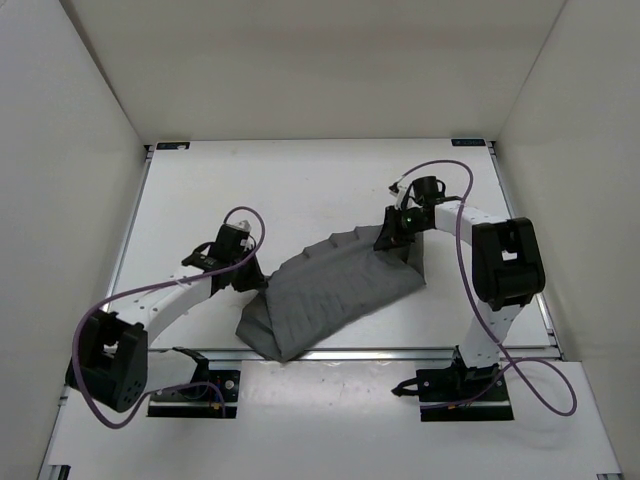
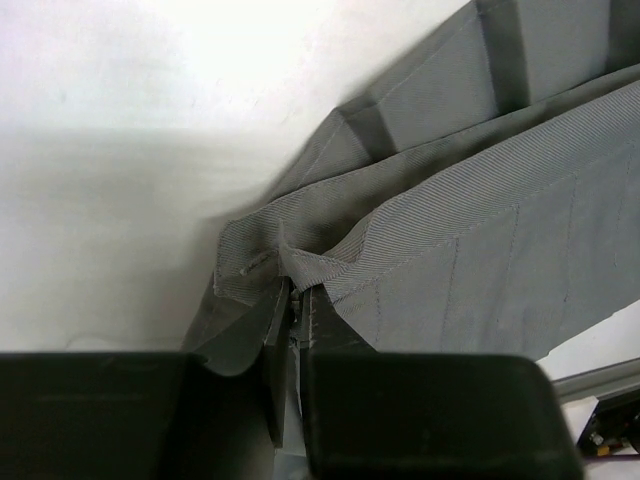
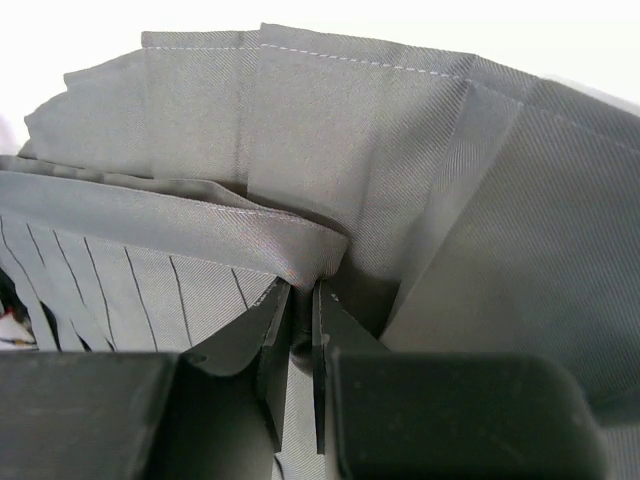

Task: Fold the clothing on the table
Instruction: Fold the skirt

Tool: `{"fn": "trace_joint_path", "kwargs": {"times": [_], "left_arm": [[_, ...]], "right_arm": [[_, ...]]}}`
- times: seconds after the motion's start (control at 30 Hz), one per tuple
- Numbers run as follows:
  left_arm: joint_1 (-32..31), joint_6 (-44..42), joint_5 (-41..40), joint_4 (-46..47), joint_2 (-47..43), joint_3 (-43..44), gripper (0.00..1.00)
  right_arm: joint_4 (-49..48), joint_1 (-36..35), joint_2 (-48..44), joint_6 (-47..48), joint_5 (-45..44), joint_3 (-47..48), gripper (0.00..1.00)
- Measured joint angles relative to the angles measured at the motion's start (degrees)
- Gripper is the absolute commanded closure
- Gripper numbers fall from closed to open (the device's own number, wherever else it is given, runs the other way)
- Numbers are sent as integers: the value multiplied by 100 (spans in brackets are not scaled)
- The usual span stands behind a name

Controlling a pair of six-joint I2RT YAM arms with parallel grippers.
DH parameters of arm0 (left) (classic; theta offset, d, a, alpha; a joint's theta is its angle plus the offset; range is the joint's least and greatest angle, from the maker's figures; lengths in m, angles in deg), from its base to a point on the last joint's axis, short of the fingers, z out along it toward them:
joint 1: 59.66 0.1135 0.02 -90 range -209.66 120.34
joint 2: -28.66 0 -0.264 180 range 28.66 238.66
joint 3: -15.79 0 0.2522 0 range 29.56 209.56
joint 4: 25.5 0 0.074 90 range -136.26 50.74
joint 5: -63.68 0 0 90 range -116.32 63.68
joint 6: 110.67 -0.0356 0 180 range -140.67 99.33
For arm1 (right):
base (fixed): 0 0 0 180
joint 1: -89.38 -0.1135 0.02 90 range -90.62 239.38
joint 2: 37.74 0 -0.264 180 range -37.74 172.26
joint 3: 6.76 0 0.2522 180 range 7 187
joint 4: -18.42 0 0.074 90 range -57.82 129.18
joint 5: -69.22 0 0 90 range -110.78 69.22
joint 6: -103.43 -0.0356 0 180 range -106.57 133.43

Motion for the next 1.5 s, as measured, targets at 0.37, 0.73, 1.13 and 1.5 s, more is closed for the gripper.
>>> {"fn": "trace_joint_path", "kwargs": {"times": [0.37,0.73,1.13,1.5], "left_arm": [[116,-22,-190,-586,-426,-361,17],[258,-485,-369,-876,-402,1019,99],[-654,-413,918,247,350,831,100],[-754,-341,1510,326,1738,439,100]], "right_arm": [[85,-74,153,149,-328,400,37],[26,72,-278,278,-391,345,83],[-24,98,424,197,-350,407,95],[133,444,750,85,-291,579,97]]}}
